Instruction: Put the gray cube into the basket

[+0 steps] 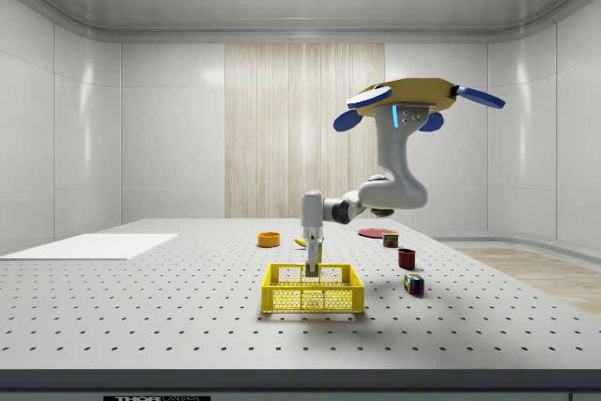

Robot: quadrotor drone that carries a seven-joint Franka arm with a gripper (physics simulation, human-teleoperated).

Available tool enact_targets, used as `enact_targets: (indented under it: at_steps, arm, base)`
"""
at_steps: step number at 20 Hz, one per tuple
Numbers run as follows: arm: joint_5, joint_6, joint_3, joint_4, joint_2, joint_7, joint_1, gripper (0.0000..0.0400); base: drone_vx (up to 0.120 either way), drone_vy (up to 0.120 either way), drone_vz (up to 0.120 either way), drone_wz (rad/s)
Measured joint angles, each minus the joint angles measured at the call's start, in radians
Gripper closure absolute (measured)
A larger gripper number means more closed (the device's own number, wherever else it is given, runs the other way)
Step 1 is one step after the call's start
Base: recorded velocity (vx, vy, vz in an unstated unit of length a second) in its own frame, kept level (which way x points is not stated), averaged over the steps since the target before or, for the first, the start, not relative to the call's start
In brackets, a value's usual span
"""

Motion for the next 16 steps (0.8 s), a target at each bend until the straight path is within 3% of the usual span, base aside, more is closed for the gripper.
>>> enact_targets:
  at_steps: [11,13,16]
  arm:
    - [-0.157,0.063,-0.166,0.054,0.004,0.0,-0.033,0.015]
    - [-0.173,0.068,-0.183,0.061,0.007,0.0,-0.037,0.0091]
    - [-0.179,0.066,-0.189,0.064,0.012,-0.002,-0.036,0.0043]
  base:
    - [0.0,0.0,0.0,0.0]
    - [0.0,0.0,0.0,0.0]
    - [0.0,0.0,0.0,0.0]
